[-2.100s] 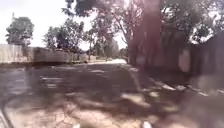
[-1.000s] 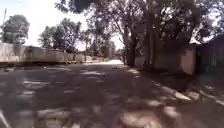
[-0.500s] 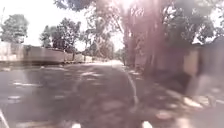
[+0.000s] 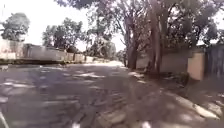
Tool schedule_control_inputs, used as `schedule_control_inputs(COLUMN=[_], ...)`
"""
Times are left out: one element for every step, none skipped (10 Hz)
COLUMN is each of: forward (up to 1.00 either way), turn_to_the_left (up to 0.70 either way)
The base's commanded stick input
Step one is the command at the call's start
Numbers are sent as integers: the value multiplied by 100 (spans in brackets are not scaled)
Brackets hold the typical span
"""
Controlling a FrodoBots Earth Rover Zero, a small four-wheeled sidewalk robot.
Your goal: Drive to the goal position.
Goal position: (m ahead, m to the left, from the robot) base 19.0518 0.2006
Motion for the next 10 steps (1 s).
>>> schedule_control_inputs(forward=[70, 70, 70, 70, 70, 70, 70, 70, 70, 70], turn_to_the_left=[0, 0, 0, -35, -35, -30, -13, 0, 0, 0])
